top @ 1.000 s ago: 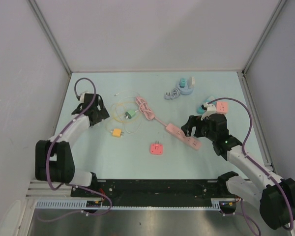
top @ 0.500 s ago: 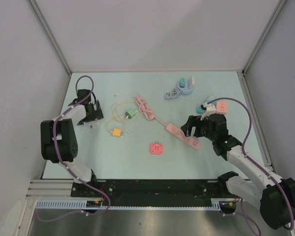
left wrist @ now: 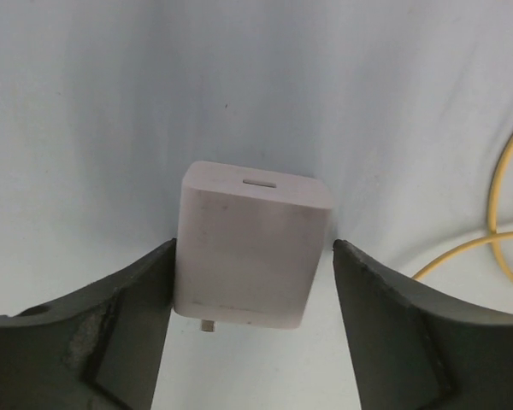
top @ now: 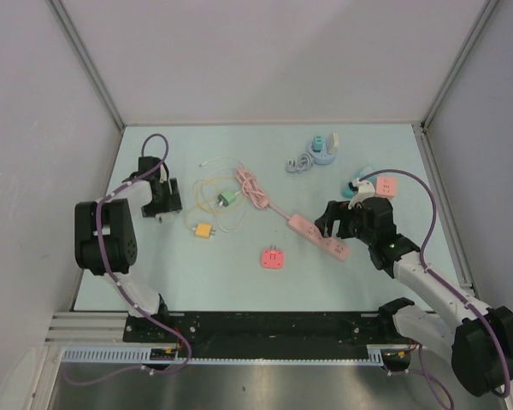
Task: Insert the plug
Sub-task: Pick up the plug from the center of the board.
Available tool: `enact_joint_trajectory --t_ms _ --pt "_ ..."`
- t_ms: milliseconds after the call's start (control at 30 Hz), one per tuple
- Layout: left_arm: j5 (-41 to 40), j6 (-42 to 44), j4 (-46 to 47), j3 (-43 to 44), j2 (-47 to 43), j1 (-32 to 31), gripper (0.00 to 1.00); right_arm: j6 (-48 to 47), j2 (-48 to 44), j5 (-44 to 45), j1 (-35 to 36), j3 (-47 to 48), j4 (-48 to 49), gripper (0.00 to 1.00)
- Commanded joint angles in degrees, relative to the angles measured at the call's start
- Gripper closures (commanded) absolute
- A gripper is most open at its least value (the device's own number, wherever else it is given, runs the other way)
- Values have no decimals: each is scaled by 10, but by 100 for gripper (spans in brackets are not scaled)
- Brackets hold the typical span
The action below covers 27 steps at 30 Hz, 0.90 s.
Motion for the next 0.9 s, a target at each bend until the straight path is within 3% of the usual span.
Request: enact_joint_trajectory --t_ms 0,200,433,633,867 --pt "3 14 1 8 -18 1 29 -7 3 1 0 -3 26 9" --pt "11 10 6 -12 -80 -2 58 -4 -5 -23 -7 -2 25 9" --pt "7 7 6 -39 -205 -39 66 -1 -24 -47 -14 13 -21 10" --pt "7 29 39 -85 -330 -156 66 15 -38 -62 5 39 -76 10" --pt "52 72 113 -129 -432 -392 65 55 -46 -80 82 93 -133 9"
